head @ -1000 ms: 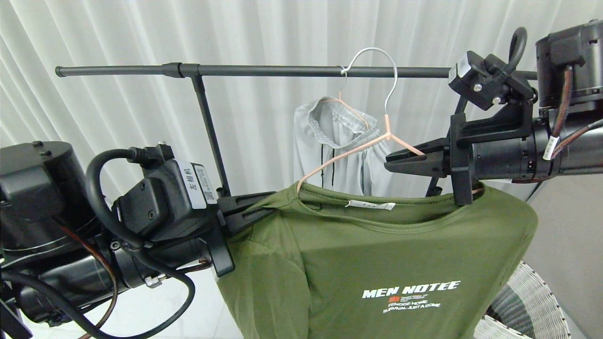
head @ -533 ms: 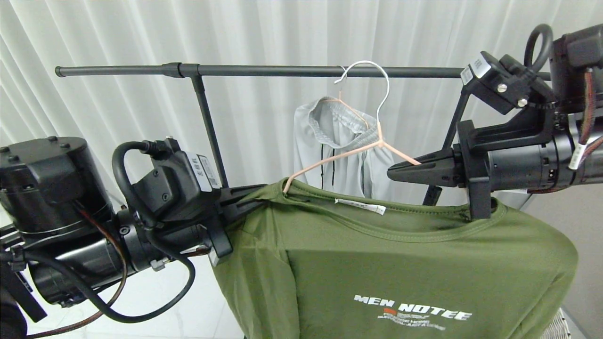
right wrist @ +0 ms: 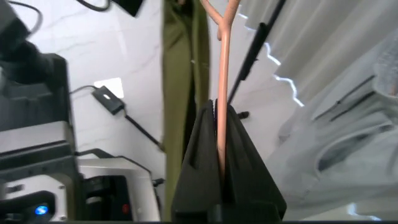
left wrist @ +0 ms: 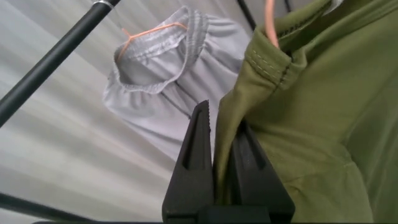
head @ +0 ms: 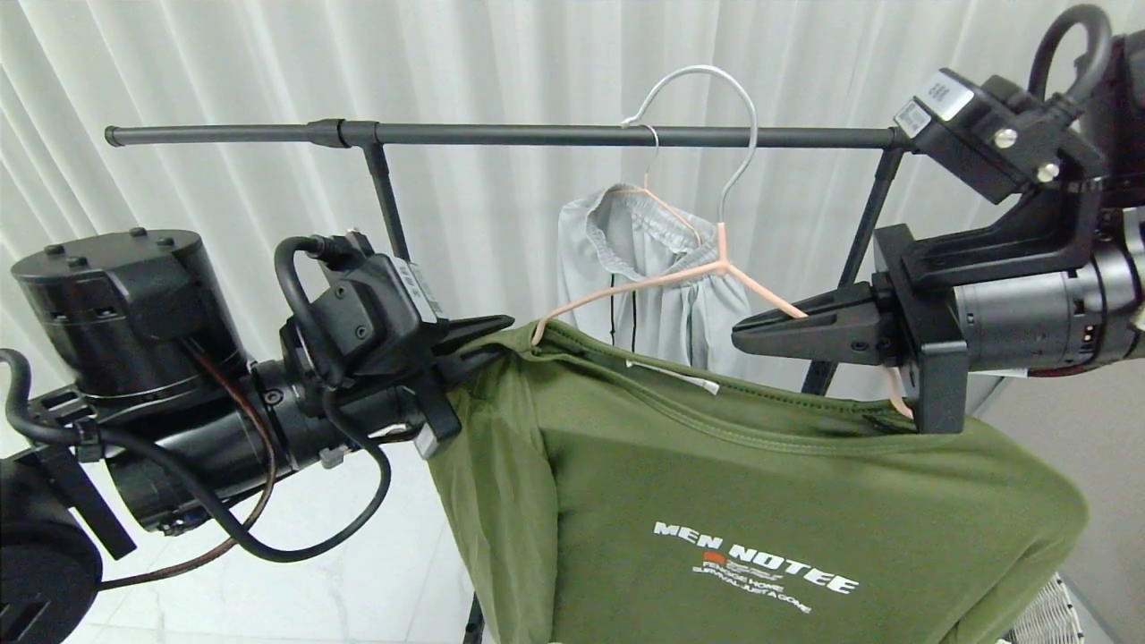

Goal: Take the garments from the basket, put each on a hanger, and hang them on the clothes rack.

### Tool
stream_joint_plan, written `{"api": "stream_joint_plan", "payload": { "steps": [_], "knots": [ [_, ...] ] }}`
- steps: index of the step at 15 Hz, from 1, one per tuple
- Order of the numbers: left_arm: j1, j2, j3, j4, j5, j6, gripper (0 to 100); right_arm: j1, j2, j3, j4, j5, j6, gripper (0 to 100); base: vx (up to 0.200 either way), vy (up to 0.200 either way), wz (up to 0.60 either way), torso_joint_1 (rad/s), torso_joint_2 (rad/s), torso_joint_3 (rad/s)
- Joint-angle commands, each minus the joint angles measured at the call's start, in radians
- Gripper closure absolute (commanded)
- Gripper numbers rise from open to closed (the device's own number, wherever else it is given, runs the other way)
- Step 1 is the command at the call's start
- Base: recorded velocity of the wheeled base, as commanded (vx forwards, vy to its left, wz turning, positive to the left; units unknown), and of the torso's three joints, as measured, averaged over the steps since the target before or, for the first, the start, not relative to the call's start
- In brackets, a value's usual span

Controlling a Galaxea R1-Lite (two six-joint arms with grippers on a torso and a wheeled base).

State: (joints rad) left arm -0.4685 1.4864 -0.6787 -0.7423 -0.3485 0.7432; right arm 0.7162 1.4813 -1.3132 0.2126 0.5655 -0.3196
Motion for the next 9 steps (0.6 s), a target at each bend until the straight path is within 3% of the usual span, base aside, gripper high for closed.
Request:
{"api": "stream_joint_plan", "payload": {
  "steps": [1,3,4,9],
  "knots": [
    [0.008,0.006,-0.002,-0.002,0.006,0.001,100,0.006,-0.003,-0.001,-0.002,0.001,0.005,100,0.000,0.000,0.00,0.000,0.00,0.000],
    [0.008,0.005,0.001,-0.002,0.016,0.001,100,0.008,-0.015,-0.001,-0.004,0.001,0.034,100,0.000,0.000,0.00,0.000,0.00,0.000],
    [0.008,0.005,-0.001,-0.002,0.026,0.001,0,0.014,-0.022,0.002,-0.002,0.001,0.045,100,0.000,0.000,0.00,0.000,0.00,0.000],
    [0.008,0.008,-0.002,-0.002,0.025,-0.002,0,0.016,-0.032,0.000,-0.007,-0.001,0.088,100,0.000,0.000,0.00,0.000,0.00,0.000]
  ]
}}
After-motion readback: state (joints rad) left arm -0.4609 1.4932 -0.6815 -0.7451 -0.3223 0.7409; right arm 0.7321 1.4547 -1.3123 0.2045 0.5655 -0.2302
